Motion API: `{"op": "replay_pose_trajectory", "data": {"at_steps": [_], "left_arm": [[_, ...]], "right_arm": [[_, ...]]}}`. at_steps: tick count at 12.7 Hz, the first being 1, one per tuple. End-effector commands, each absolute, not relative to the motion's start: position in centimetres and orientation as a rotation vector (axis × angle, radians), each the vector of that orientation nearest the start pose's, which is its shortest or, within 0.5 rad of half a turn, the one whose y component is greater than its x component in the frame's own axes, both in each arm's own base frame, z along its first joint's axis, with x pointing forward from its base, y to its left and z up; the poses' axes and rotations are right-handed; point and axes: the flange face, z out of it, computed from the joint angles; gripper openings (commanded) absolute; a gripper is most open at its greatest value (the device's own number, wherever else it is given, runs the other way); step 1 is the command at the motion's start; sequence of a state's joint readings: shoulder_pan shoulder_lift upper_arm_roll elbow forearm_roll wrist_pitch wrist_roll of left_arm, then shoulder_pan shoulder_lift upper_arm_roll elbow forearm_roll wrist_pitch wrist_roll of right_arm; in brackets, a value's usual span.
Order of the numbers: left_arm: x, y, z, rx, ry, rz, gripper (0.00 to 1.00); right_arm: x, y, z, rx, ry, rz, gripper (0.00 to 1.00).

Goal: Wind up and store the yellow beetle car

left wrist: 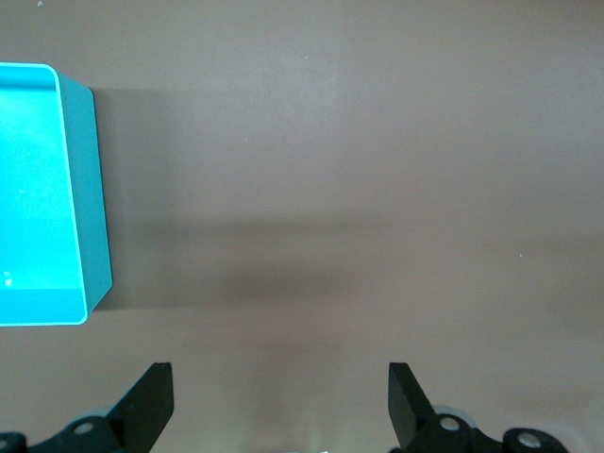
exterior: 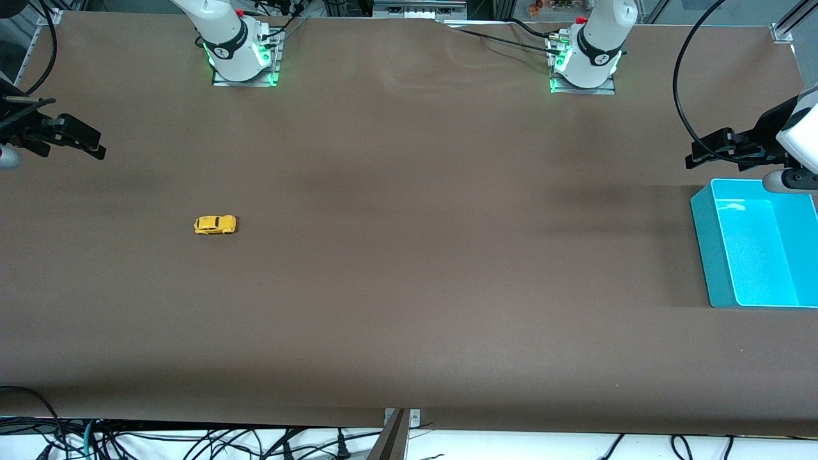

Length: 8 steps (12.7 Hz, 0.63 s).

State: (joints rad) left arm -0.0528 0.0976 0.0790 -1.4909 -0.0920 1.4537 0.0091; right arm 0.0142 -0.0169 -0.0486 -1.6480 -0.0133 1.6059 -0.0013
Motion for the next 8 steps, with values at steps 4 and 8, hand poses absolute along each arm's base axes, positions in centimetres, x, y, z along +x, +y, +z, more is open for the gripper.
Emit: {"op": "replay_pose_trajectory", "data": {"at_steps": [4,8], "left_arm": [[57.1,0.4,60.1,-3.202,0.015,0.193,1.0],[57.1,0.4,60.1,-3.204,0.015,0.193,1.0]], "right_arm": [[54.9,-1.7,59.0,-3.153,0.045,0.063,1.0],[54.7,-0.6,58.9,-3.152,-0.013,0.078,1.0]]}}
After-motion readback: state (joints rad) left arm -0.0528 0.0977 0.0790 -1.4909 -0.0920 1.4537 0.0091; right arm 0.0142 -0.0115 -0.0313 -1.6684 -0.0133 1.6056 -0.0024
